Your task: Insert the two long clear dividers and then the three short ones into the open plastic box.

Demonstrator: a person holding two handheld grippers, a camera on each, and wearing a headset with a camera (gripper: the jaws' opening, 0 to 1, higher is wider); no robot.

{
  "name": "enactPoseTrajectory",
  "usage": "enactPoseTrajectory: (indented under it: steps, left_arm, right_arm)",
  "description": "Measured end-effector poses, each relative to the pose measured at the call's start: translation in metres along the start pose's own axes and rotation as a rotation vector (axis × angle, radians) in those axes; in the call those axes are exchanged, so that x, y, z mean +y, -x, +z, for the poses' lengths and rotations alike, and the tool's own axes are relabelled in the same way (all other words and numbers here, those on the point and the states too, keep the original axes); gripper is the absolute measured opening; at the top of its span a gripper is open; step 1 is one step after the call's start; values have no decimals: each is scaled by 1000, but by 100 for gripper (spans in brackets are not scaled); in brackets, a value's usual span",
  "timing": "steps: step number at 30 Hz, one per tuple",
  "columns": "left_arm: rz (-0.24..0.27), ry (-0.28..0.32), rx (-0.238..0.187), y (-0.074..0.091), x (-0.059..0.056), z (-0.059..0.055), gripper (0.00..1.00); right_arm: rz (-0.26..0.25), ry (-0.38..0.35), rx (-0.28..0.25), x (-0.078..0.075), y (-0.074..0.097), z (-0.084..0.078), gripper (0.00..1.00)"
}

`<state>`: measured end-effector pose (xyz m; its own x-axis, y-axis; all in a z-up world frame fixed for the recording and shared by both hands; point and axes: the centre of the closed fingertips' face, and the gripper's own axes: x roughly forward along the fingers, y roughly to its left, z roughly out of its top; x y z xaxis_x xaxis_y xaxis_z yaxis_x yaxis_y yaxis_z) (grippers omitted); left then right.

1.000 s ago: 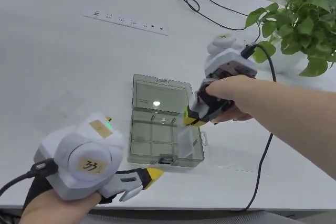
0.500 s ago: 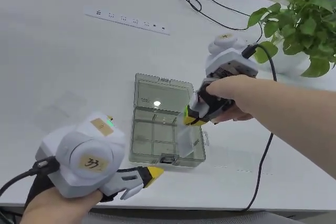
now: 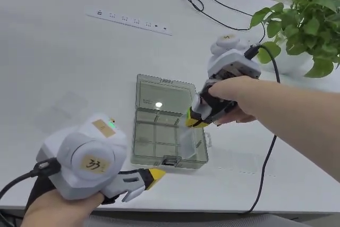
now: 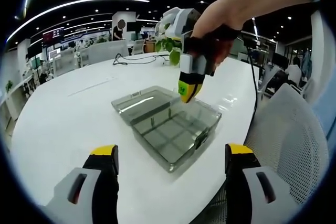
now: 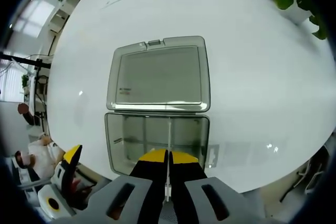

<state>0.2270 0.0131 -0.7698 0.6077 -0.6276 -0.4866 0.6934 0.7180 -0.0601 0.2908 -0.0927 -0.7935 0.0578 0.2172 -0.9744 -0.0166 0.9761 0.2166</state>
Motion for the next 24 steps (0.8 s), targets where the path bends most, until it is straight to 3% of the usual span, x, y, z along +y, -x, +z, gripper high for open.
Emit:
enactPoseTrajectory:
  steps: [12, 16, 18, 24]
  left_arm:
    - [0, 7, -3, 0, 1, 0, 84]
    - [-1, 9, 1, 0, 1, 0, 84]
    - [-1, 9, -2, 0, 1, 0, 84]
    - [1, 12, 2, 0, 1, -1, 84]
  right_arm:
    - [-8, 1, -7, 1, -1, -6, 2]
    - [2, -1, -5, 0, -3, 0, 2]
    - [0, 4, -1, -3, -6, 5, 2]
    - [-29, 44, 5, 2, -7, -1, 2]
